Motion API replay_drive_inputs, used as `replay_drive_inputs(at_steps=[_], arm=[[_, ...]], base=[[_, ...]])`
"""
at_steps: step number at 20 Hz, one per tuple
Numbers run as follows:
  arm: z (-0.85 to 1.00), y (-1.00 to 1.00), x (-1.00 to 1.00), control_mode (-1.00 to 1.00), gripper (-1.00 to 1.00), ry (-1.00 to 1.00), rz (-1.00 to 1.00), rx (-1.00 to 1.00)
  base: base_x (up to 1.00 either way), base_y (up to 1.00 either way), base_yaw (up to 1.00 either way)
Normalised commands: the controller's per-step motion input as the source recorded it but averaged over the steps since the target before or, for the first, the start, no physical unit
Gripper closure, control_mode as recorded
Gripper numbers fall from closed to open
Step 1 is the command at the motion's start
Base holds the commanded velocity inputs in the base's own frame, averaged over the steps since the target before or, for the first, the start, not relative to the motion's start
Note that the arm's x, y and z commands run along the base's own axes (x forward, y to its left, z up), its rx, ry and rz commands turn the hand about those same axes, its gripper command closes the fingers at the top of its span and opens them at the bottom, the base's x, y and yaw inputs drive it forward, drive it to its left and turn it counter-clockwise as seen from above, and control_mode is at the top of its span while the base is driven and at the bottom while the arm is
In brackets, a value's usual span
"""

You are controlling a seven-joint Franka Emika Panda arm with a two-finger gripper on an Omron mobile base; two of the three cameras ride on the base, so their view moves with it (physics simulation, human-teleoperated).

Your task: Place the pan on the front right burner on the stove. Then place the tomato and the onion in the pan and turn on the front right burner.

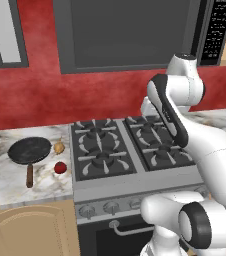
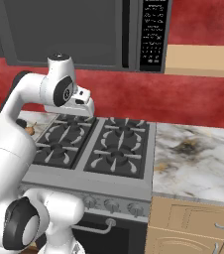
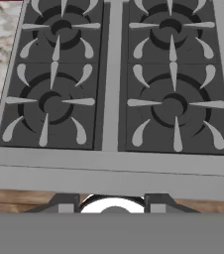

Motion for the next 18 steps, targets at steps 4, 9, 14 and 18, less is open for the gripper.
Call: replay_drive_inputs(at_steps=[4,9,14,18], arm=[[0.0,0.15,-0.01,-1.0,-1.0,0.0,0.0,0.0],[-0.01,0.49,0.0,-1.0,-1.0,0.01,0.0,-0.02],[-0.04,0.55,0.0,-1.0,-1.0,0.04,0.0,0.0],[-0.08,0.56,0.0,-1.0,-1.0,0.07,0.0,0.0]], base=[[0.0,0.0,0.0],[0.0,0.0,0.0],[0.0,0.0,0.0],[0.0,0.0,0.0]])
